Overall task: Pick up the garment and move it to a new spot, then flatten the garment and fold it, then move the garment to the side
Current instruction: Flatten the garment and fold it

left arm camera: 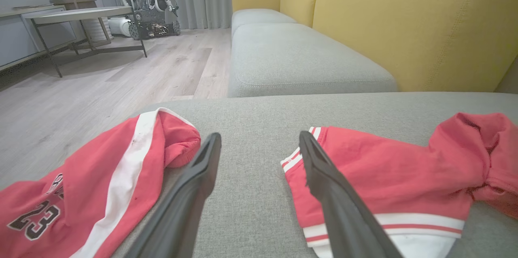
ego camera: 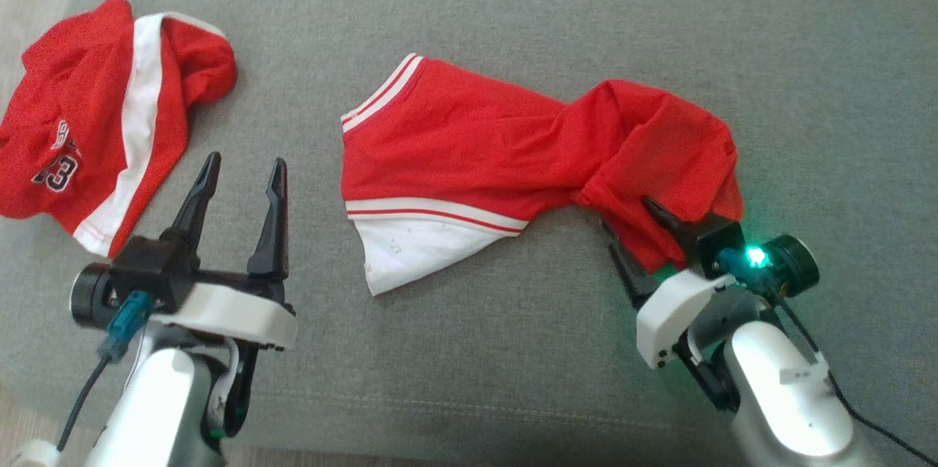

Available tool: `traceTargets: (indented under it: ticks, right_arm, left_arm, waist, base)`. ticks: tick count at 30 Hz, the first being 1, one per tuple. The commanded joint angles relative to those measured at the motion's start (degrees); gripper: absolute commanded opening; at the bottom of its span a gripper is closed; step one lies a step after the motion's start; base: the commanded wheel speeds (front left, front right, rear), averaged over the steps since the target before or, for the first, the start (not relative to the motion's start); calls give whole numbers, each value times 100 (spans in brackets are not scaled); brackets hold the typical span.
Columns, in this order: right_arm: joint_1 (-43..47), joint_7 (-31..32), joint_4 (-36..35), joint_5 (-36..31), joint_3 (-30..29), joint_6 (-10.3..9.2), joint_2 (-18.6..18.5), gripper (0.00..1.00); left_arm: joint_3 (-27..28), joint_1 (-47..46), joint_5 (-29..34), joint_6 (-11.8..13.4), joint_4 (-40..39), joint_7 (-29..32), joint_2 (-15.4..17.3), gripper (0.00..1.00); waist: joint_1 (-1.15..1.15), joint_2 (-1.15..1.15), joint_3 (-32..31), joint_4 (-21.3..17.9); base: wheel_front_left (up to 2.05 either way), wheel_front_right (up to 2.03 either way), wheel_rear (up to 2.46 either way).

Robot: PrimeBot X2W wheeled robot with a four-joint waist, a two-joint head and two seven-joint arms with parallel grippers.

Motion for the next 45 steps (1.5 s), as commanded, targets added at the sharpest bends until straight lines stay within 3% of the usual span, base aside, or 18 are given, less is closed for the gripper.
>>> traceTargets:
  ticks: [1,9,17,22,27,29,30,31,39,45]
  right_arm:
    - [-144,-2,-134,62,120,-4,-16,0]
    - [-276,-327,-760,291,-368,-4,-5,0]
    - [-239,-214,-1574,346,-1537,-4,22,0]
    - [-460,-65,-1300,445,-2273,-4,-94,0]
    - [-986,-192,-611,643,-2435,-4,-255,0]
    - [-1222,-316,-278,684,-2432,-4,-316,40]
    - [-1328,-373,-106,671,-2459,-4,-352,88]
    - [-1416,-405,64,635,-2482,-4,-387,100]
    - [-1531,-753,471,492,-2532,-4,-417,100]
    - [-1070,-815,-79,407,-2525,-4,-232,100]
  left_arm:
    - [207,-277,57,6,-147,-62,84,100]
    - [280,-334,55,44,-102,-137,73,100]
    - [331,-385,54,44,-141,-167,85,100]
    - [338,-470,59,20,-168,-177,85,100]
    - [326,-557,78,-4,-164,-182,88,100]
    - [316,-594,87,-15,-159,-183,89,100]
    - [313,-613,90,-19,-154,-184,89,100]
    - [310,-630,91,-24,-150,-184,86,100]
    - [339,-627,106,-4,-112,-187,101,100]
    - [407,-480,77,51,-97,-189,123,100]
  waist:
    - [0,0,64,44]
    - [0,0,135,-71]
    - [0,0,210,-206]
    - [0,0,351,-209]
    - [0,0,529,-233]
    - [0,0,587,-245]
    - [0,0,612,-253]
    - [0,0,632,-258]
    - [0,0,598,-382]
    - [0,0,360,-580]
  base:
    - [0,0,0]
    - [0,0,0]
    - [0,0,0]
    - [0,0,0]
    - [0,0,0]
    - [0,0,0]
    - [0,0,0]
    - [0,0,0]
    - [0,0,0]
    - [0,0,0]
